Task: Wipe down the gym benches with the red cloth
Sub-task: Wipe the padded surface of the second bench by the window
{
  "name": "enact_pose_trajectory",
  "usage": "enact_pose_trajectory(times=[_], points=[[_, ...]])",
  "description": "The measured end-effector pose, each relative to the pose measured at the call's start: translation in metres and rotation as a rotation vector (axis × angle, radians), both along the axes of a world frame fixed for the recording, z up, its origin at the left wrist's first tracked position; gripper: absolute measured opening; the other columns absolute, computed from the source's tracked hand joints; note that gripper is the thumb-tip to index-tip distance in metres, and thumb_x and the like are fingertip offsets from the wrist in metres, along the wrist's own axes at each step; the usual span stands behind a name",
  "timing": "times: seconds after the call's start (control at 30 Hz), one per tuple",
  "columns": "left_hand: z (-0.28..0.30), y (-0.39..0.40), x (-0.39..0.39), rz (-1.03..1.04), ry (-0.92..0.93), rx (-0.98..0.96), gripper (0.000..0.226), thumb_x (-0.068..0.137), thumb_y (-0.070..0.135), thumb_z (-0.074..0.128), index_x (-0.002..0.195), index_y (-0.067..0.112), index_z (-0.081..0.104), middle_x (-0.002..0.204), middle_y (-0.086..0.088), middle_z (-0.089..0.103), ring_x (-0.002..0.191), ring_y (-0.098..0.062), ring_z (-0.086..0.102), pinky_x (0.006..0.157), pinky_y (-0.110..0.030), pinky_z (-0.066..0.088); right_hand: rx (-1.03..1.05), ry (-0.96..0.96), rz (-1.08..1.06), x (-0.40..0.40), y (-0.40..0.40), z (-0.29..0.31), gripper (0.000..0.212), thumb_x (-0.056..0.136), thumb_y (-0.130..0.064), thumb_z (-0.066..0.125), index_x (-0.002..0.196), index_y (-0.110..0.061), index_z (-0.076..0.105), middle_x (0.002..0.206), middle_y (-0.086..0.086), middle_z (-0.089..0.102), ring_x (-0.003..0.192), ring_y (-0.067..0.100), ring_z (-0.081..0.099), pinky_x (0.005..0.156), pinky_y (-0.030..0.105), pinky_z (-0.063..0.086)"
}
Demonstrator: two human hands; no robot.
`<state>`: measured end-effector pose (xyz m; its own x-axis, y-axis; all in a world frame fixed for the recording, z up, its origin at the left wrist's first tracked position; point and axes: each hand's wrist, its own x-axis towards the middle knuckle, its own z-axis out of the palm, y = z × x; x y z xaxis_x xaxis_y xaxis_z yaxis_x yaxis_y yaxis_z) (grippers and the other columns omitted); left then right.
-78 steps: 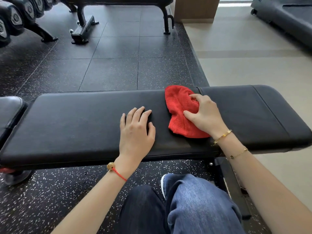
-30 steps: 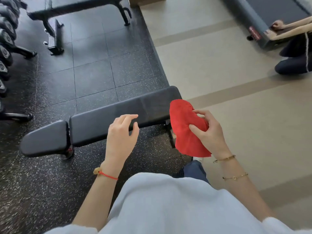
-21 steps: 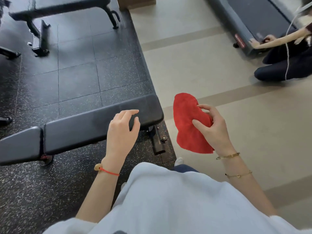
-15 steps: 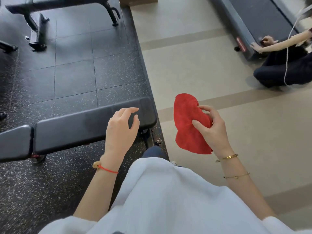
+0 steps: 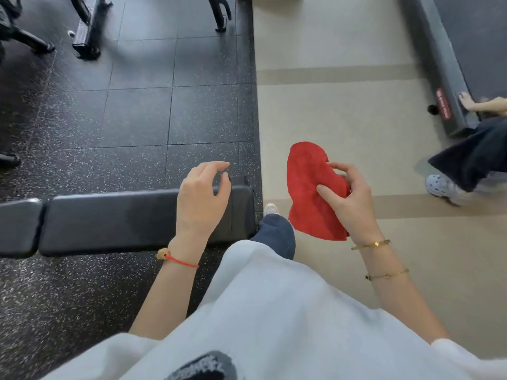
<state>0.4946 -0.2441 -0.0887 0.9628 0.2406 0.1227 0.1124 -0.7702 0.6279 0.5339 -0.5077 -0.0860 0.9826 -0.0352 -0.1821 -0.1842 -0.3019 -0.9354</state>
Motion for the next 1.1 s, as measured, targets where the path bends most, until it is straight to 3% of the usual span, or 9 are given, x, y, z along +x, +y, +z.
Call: enact_pose_trajectory(times=[0.13, 0.27, 0.37, 0.5, 0.67, 0.77, 0.87, 0.97, 1.1], points=[[-0.003, 0.015, 0.092, 0.084, -0.012, 0.007, 0.023, 0.095, 0.014, 0.055, 0.115, 0.013, 0.068, 0.111, -0.003, 0.07, 0.105, -0.021, 0.064, 0.096, -0.041, 0.051, 0.003, -0.008, 0.065, 0.113, 0.015, 0.004, 0.039, 0.082, -0.008, 0.071, 0.115, -0.026, 0.061, 0.1, -0.002, 0.068, 0.081, 0.005, 0.061, 0.077, 0.023, 0.053], [0.006, 0.038, 0.18, 0.193, -0.014, 0.044, 0.024, 0.095, 0.016, 0.055, 0.115, 0.014, 0.068, 0.112, -0.002, 0.07, 0.105, -0.021, 0.064, 0.097, -0.032, 0.047, 0.014, -0.02, 0.134, 0.221, 0.039, 0.012, 0.039, 0.082, -0.007, 0.071, 0.116, -0.024, 0.06, 0.096, -0.002, 0.067, 0.081, 0.011, 0.06, 0.079, 0.032, 0.053], [0.016, 0.056, 0.233, 0.248, 0.009, 0.052, 0.025, 0.096, 0.019, 0.053, 0.117, 0.015, 0.067, 0.114, -0.001, 0.07, 0.107, -0.02, 0.063, 0.097, -0.033, 0.048, 0.007, -0.024, 0.205, 0.292, 0.063, 0.014, 0.038, 0.083, -0.009, 0.071, 0.115, -0.026, 0.06, 0.096, -0.003, 0.067, 0.086, 0.021, 0.062, 0.08, 0.036, 0.054], [0.023, 0.08, 0.293, 0.326, 0.019, 0.067, 0.026, 0.097, 0.02, 0.053, 0.117, 0.014, 0.067, 0.114, -0.003, 0.069, 0.107, -0.022, 0.063, 0.098, -0.039, 0.049, 0.036, -0.02, 0.29, 0.375, 0.098, 0.012, 0.037, 0.082, -0.008, 0.071, 0.113, -0.026, 0.061, 0.092, 0.001, 0.065, 0.079, 0.014, 0.057, 0.077, 0.031, 0.052], [0.018, 0.114, 0.375, 0.428, 0.032, 0.083, 0.026, 0.096, 0.02, 0.052, 0.118, 0.015, 0.067, 0.115, -0.002, 0.069, 0.107, -0.021, 0.062, 0.098, -0.036, 0.048, 0.051, -0.021, 0.411, 0.477, 0.15, 0.003, 0.038, 0.082, -0.006, 0.07, 0.114, -0.023, 0.061, 0.088, 0.0, 0.062, 0.076, 0.012, 0.053, 0.074, 0.028, 0.048], [0.015, 0.138, 0.434, 0.474, 0.024, 0.089, 0.026, 0.097, 0.019, 0.053, 0.118, 0.015, 0.067, 0.115, -0.002, 0.069, 0.107, -0.021, 0.062, 0.098, -0.036, 0.048, 0.054, -0.037, 0.47, 0.547, 0.181, 0.001, 0.038, 0.081, -0.005, 0.071, 0.115, -0.021, 0.061, 0.085, -0.007, 0.06, 0.073, 0.006, 0.052, 0.071, 0.022, 0.046], [0.02, 0.169, 0.501, 0.522, -0.016, 0.091, 0.026, 0.096, 0.019, 0.053, 0.118, 0.015, 0.066, 0.116, -0.002, 0.069, 0.108, -0.021, 0.062, 0.099, -0.037, 0.048, 0.04, -0.055, 0.547, 0.625, 0.214, 0.008, 0.039, 0.082, -0.004, 0.071, 0.115, -0.021, 0.061, 0.086, -0.01, 0.061, 0.076, 0.008, 0.052, 0.076, 0.028, 0.048], [0.028, 0.201, 0.56, 0.577, -0.044, 0.08, 0.027, 0.097, 0.019, 0.053, 0.12, 0.015, 0.066, 0.117, -0.002, 0.068, 0.109, -0.021, 0.062, 0.099, -0.039, 0.049, 0.04, -0.069, 0.615, 0.698, 0.252, 0.017, 0.04, 0.082, -0.002, 0.07, 0.116, -0.019, 0.06, 0.089, 0.0, 0.063, 0.079, 0.013, 0.054, 0.08, 0.033, 0.048], [0.039, 0.241, 0.622, 0.637, -0.05, 0.071, 0.026, 0.097, 0.017, 0.054, 0.12, 0.014, 0.066, 0.116, -0.002, 0.068, 0.109, -0.021, 0.062, 0.099, -0.038, 0.048, 0.047, -0.075, 0.678, 0.776, 0.308, 0.029, 0.04, 0.082, -0.003, 0.07, 0.117, -0.019, 0.06, 0.088, -0.004, 0.062, 0.077, 0.005, 0.054, 0.075, 0.021, 0.047]])
